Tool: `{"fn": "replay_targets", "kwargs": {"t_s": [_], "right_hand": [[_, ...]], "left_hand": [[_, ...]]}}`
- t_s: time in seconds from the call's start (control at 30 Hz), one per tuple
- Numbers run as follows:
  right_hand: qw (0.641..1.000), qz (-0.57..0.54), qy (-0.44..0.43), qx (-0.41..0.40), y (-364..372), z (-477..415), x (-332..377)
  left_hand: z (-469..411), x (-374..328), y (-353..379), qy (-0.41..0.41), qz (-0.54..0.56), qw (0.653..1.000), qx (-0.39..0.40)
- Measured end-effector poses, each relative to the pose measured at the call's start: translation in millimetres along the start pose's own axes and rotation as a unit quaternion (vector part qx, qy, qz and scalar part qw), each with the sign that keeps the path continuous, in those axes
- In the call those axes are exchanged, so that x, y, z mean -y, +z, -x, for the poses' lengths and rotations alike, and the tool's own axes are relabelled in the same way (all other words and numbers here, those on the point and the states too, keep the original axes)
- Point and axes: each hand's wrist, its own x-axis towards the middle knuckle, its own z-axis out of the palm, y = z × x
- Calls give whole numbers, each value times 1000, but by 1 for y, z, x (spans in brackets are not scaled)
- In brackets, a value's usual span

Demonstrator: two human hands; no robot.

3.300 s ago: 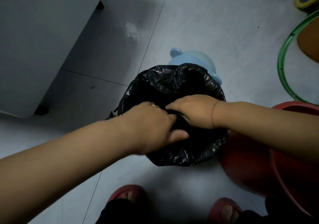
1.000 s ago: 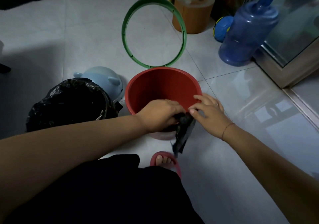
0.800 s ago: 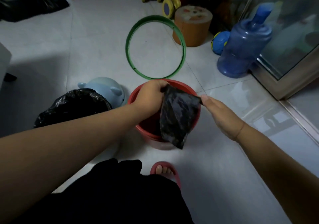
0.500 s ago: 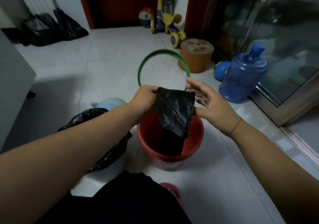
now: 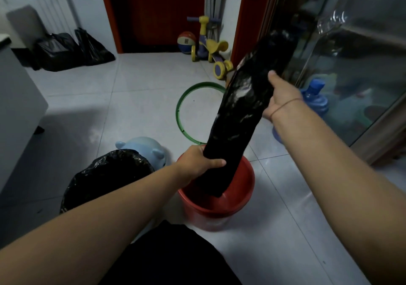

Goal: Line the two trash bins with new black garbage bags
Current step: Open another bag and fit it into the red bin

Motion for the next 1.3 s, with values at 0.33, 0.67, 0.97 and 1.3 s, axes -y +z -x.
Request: {"fn": "replay_targets", "kwargs": {"t_s": [0.33, 0.67, 0.97, 1.3], "right_hand": [[996, -23, -42, -71, -58, -29, 36], [988, -78, 53, -126, -126, -24, -42], [936, 346, -10, 62, -85, 37, -108], [862, 375, -323, 112, -34, 61, -74]], "left_hand": [[-4, 1, -39, -41, 10, 998, -45], [1, -13, -81, -51, 44, 997, 25], [4, -47, -46, -46, 210, 977, 0], [13, -69, -28, -58, 326, 943, 42]]}}
